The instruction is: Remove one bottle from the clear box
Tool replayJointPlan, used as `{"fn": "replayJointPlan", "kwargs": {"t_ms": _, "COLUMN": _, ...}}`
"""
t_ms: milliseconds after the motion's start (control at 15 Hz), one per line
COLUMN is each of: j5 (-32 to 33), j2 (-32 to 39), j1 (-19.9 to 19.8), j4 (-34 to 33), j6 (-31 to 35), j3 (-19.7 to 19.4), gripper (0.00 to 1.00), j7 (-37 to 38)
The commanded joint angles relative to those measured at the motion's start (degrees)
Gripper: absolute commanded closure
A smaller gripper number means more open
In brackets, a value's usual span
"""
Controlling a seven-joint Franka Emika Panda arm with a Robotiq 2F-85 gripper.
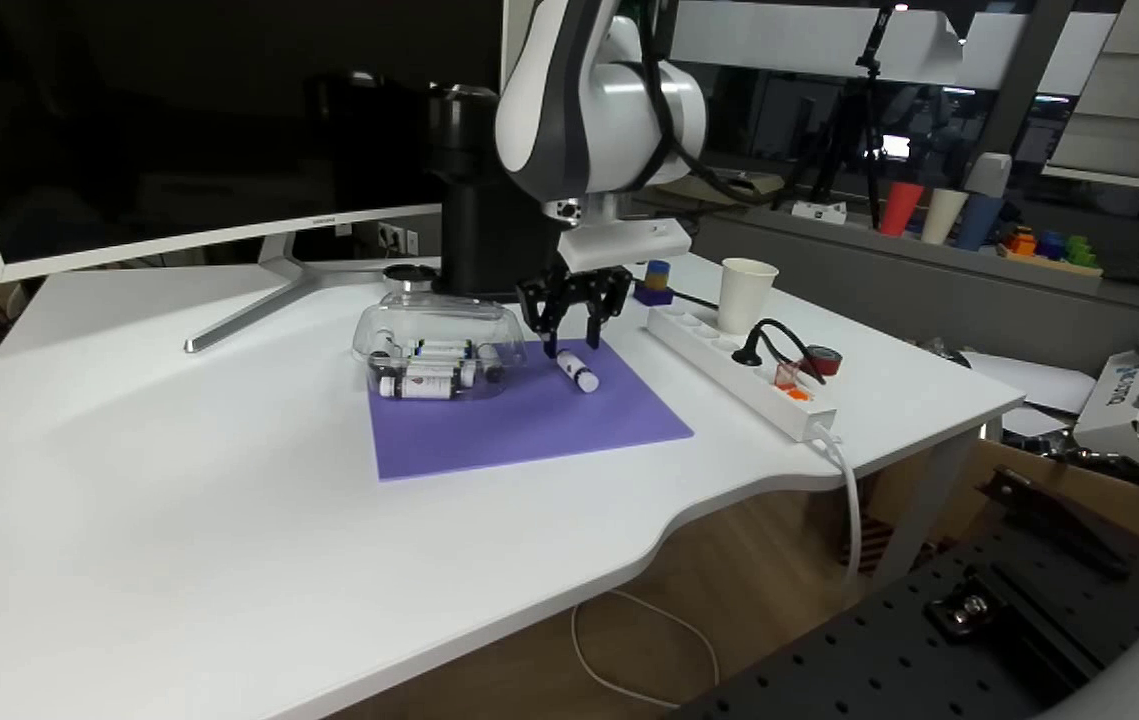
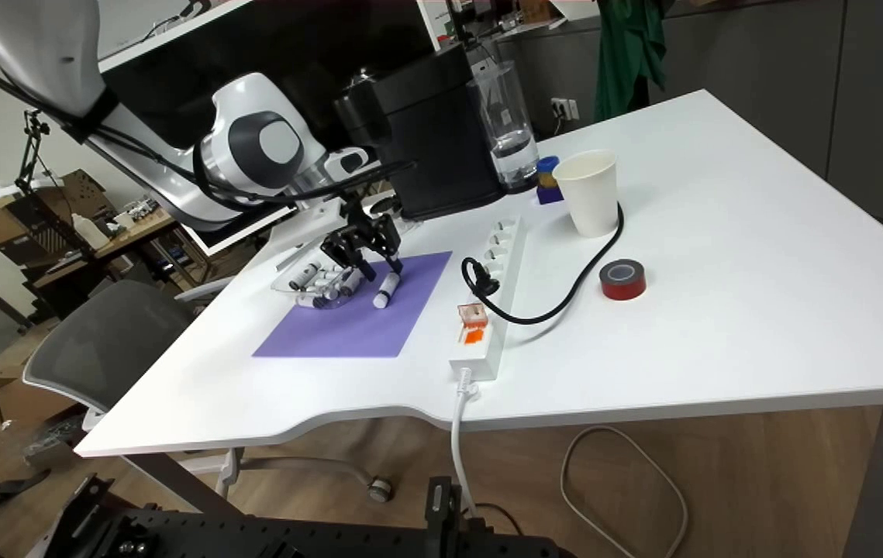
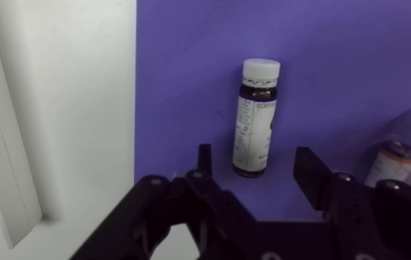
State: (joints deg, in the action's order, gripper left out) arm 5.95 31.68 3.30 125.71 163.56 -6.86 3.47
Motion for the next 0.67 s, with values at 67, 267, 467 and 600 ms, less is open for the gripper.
{"fn": "replayJointPlan", "kwargs": {"t_ms": 67, "j5": 1.4, "j2": -5.5, "j1": 2.5, "j4": 2.5, "j6": -0.9, "j3": -1.6, "gripper": 0.02, "j7": 1.8}}
{"fn": "replayJointPlan", "kwargs": {"t_ms": 267, "j5": 2.9, "j2": -10.2, "j1": 5.4, "j4": 4.5, "j6": -1.5, "j3": -3.5, "gripper": 0.0, "j7": 4.7}}
{"fn": "replayJointPlan", "kwargs": {"t_ms": 467, "j5": 5.7, "j2": -14.8, "j1": 8.3, "j4": 6.1, "j6": -3.3, "j3": -5.6, "gripper": 0.0, "j7": 9.2}}
{"fn": "replayJointPlan", "kwargs": {"t_ms": 600, "j5": 7.8, "j2": -17.1, "j1": 9.0, "j4": 6.7, "j6": -5.3, "j3": -5.7, "gripper": 0.0, "j7": 12.0}}
